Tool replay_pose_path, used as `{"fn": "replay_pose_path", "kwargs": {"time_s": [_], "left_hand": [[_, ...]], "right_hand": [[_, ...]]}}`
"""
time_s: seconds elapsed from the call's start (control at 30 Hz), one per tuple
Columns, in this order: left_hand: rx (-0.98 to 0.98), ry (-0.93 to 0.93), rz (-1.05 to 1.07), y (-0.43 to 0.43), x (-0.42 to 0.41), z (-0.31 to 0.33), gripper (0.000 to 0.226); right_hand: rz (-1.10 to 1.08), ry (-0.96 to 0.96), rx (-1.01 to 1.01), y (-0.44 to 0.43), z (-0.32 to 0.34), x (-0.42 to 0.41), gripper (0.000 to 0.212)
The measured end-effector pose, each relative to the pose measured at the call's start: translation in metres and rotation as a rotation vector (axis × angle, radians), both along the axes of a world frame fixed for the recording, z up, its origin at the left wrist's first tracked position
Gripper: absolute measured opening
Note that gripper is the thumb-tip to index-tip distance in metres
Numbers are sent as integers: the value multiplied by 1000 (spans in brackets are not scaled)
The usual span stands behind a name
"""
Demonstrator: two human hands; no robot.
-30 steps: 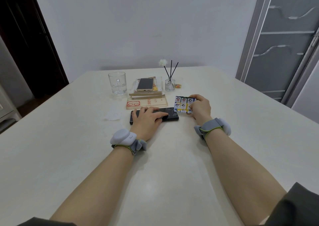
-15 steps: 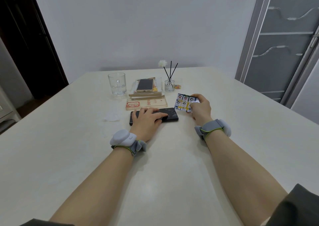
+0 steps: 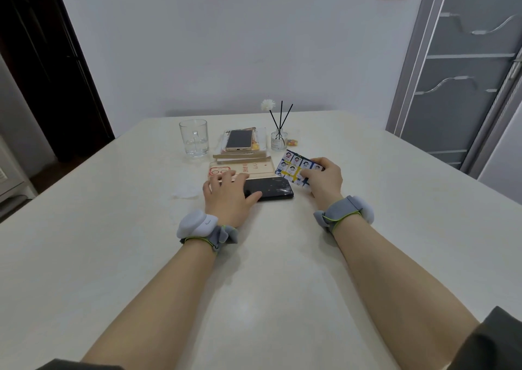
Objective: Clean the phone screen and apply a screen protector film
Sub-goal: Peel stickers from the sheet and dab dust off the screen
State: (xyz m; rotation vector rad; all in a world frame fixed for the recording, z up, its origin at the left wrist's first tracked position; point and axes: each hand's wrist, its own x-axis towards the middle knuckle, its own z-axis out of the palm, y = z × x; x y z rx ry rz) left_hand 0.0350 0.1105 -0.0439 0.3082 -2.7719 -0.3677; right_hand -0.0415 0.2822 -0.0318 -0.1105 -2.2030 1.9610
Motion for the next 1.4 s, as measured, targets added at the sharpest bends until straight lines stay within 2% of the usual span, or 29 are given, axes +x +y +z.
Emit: {"fn": "replay_pose_path", "kwargs": {"time_s": [0.1,0.17,0.3,0.4,0.6,0.7,0.77,0.83,1.03,1.13,1.3,1.4], "left_hand": [[45,-52,101,-6,4,4,60],[114,-65,119,-7,6,9,54],[251,-6,108,-7,8,15,42],[330,35,114,-6,8,17,40],[453,108,111,-8,8,19,44],[510,108,99,-14,8,20,47],[546,83,80,-20,9,21,46],[564,47,66,-26,9,22,47],[585,62,87,-31,8,24,43],[617,75,113,-32,8,24,44],[638,91,143,-33,8,23,47],[645,100,154,-32,7,24,47]], "right_hand": [[-15,-30,15,-4,1,3,21],[-33,-50,18,-6,2,4,18],[-47,-40,118,-7,1,8,10],[-34,-27,214,-7,2,11,14],[35,-31,157,-13,5,13,13],[11,-13,330,-14,4,14,26],[-3,-13,524,-16,3,17,26],[-2,-28,621,-18,4,18,22],[18,-27,503,-20,7,20,20],[50,-27,527,-22,7,22,26],[118,22,557,-33,8,29,17],[147,71,611,-46,7,36,20]]}}
